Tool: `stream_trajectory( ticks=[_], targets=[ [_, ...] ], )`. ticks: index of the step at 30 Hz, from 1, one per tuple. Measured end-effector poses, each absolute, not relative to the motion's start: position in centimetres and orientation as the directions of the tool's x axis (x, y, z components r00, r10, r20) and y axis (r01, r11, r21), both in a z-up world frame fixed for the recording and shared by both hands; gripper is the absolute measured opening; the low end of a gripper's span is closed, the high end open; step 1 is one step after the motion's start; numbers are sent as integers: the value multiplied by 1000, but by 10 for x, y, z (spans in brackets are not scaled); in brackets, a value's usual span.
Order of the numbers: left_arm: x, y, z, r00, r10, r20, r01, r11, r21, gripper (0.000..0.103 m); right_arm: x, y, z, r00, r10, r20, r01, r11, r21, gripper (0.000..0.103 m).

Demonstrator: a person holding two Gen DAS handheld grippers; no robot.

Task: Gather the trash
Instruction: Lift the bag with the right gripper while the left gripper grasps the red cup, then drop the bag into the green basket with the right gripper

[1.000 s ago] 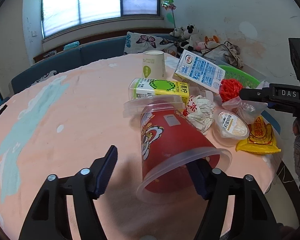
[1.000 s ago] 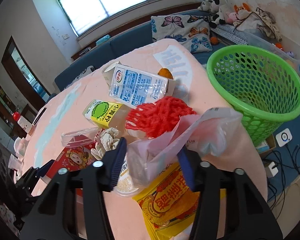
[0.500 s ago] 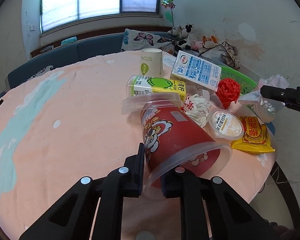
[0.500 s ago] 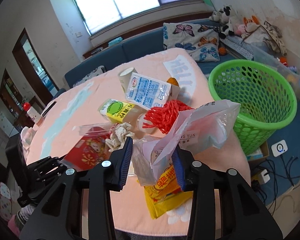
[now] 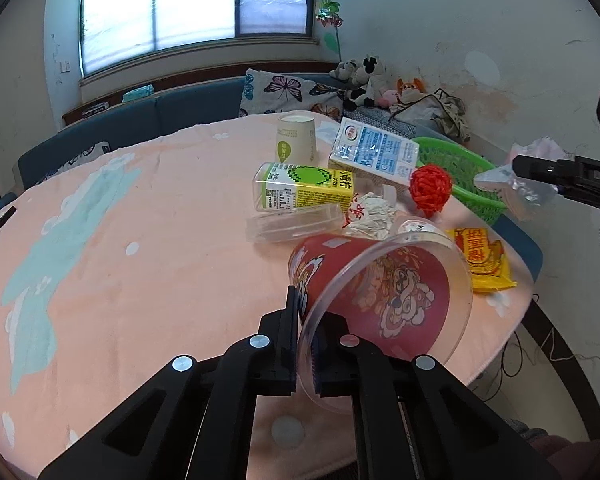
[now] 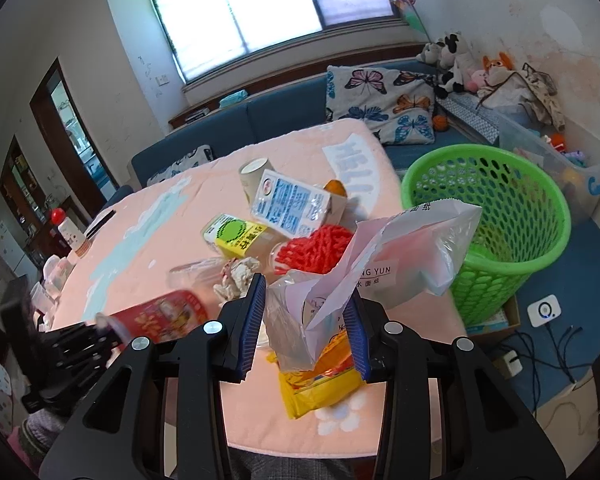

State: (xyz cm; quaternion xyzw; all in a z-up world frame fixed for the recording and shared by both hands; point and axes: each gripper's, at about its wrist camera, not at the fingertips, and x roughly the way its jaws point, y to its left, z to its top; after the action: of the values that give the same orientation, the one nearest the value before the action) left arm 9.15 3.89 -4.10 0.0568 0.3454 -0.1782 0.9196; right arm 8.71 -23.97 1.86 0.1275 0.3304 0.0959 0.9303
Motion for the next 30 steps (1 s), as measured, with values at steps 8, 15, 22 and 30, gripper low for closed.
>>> stream_trajectory(
  ticks=[8, 15, 22, 30],
  targets=[
    [72, 44, -23, 708, -299, -640, 371, 928, -24, 5, 93, -265, 20, 782, 203, -589, -42, 960, 275, 39],
    [72, 39, -2, 712, -347, -611, 397, 916, -58, 5, 118, -302, 18, 779, 130, -613, 25, 971, 237, 39],
    [94, 16, 21, 712, -388, -585, 428, 901, -76, 5, 150, -336, -3, 758, 45, -651, 89, 981, 171, 41],
    [137, -27, 47, 708, -424, -564, 463, 883, -83, 5, 191, -379, -30, 715, 4, -699, 140, 979, 148, 46]
  ],
)
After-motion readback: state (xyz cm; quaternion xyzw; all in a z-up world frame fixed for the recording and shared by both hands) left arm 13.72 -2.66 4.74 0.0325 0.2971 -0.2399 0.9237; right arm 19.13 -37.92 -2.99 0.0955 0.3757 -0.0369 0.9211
